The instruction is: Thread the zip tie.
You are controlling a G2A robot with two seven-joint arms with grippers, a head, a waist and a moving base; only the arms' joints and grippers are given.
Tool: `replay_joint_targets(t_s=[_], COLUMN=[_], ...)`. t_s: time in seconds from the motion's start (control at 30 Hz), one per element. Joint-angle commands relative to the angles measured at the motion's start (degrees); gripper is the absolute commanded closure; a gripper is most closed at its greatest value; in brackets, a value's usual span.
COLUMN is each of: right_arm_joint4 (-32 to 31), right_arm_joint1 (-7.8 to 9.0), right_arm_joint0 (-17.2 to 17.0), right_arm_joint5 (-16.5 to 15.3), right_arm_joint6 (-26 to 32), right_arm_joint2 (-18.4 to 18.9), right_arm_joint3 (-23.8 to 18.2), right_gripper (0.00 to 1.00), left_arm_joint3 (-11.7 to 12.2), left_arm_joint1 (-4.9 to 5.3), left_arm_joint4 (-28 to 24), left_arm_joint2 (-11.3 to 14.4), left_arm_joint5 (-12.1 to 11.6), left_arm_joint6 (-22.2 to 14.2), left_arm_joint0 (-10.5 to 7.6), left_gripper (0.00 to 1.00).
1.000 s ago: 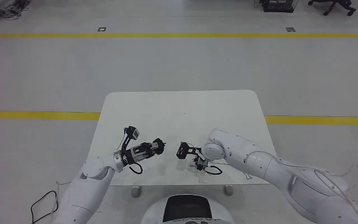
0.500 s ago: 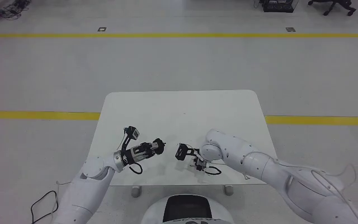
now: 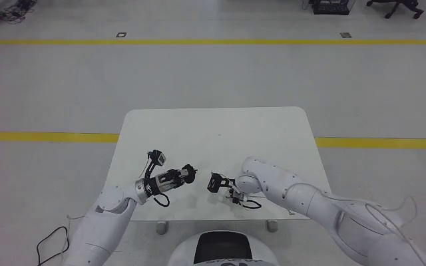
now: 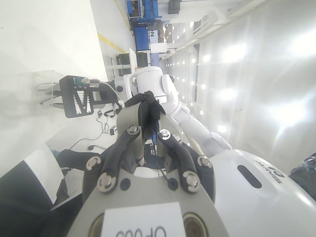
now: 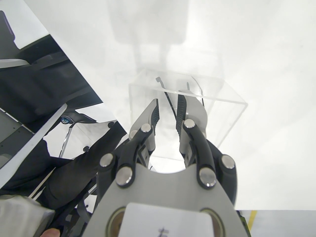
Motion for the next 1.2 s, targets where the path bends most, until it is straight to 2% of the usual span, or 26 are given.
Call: replay_joint_targets(t_s=[0.0, 0.17, 0.2, 0.23, 0.27, 0.63, 0.83, 1.17], right_arm_joint4=[-0.83, -2.52, -2.71, -2.82, -2.88, -2.81, -1.81, -0.65], right_arm_joint1=[-0.15, -0.43, -0.49, -0.53, -0.57, -0.1, 1.51, 5.16], right_arm_joint0=[-0.05, -0.33, -0.37, -0.38, -0.39, -0.32, 0.18, 0.45], right_arm_joint5=[0.0, 0.0, 0.0, 0.0, 0.0, 0.0, 0.0, 0.0], right_arm_joint6=[-0.57, -1.67, -1.74, -1.74, -1.75, -2.43, -2.74, -4.1], right_arm_joint2=[0.0, 0.0, 0.0, 0.0, 0.0, 0.0, 0.0, 0.0], right_arm_joint3=[0.34, 0.84, 0.95, 1.06, 1.15, 0.16, -2.55, -7.56], right_gripper=[0.8, 0.83, 0.86, 0.98, 1.0, 1.0, 1.0, 1.0], left_arm_joint3=[0.0, 0.0, 0.0, 0.0, 0.0, 0.0, 0.0, 0.0], left_arm_joint1=[0.0, 0.0, 0.0, 0.0, 0.0, 0.0, 0.0, 0.0], left_arm_joint4=[0.0, 0.0, 0.0, 0.0, 0.0, 0.0, 0.0, 0.0], left_arm_joint2=[0.0, 0.0, 0.0, 0.0, 0.0, 0.0, 0.0, 0.0], left_arm_joint5=[0.0, 0.0, 0.0, 0.0, 0.0, 0.0, 0.0, 0.0], left_arm_joint6=[0.0, 0.0, 0.0, 0.0, 0.0, 0.0, 0.0, 0.0], left_arm_joint0=[0.0, 0.0, 0.0, 0.0, 0.0, 0.0, 0.0, 0.0], left_gripper=[1.0, 1.0, 1.0, 1.0, 1.0, 1.0, 1.0, 1.0])
